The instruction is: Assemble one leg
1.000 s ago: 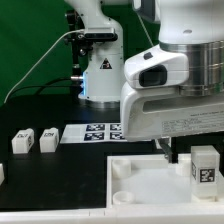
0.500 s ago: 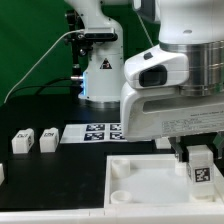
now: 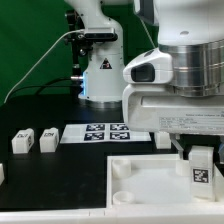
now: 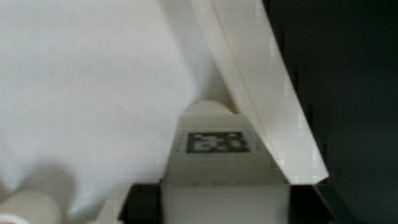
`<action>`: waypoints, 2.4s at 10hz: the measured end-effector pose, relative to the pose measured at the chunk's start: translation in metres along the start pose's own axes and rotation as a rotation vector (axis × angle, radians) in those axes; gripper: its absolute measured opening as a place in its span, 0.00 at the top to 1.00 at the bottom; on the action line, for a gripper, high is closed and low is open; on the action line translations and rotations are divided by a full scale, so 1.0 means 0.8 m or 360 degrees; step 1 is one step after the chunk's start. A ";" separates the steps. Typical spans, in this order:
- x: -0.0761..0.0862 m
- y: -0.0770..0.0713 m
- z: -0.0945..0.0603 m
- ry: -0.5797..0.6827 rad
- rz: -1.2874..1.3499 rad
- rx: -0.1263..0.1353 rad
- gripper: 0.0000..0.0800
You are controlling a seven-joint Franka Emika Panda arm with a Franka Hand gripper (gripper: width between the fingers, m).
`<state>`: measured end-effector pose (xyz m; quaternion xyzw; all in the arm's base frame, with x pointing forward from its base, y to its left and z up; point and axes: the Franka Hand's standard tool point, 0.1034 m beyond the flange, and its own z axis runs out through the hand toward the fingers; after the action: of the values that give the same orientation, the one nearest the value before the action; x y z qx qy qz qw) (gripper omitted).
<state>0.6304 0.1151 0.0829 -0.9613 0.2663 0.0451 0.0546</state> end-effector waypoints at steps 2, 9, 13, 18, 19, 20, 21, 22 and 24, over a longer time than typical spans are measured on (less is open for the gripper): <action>0.000 -0.003 0.002 -0.0001 0.0536 0.0043 0.64; 0.000 -0.007 0.003 -0.0038 0.1738 0.0181 0.63; -0.005 -0.004 0.006 -0.0035 0.1255 0.0144 0.30; -0.012 -0.006 0.006 0.0032 0.0081 0.0025 0.19; -0.012 -0.007 0.007 0.0048 -0.0134 0.0006 0.19; -0.010 -0.010 0.008 0.0098 -0.0449 -0.0031 0.19; -0.007 -0.008 0.010 0.0126 -0.0724 -0.0051 0.19; -0.004 -0.006 0.012 0.0140 -0.0892 -0.0053 0.19; -0.004 -0.007 0.012 0.0141 -0.0870 -0.0046 0.22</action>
Offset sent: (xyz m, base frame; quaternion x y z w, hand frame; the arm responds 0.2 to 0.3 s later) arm 0.0107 0.0121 -0.0047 0.0723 0.0069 0.3433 0.9364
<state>0.6297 0.1228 0.0739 -0.9992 -0.0014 -0.0096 0.0393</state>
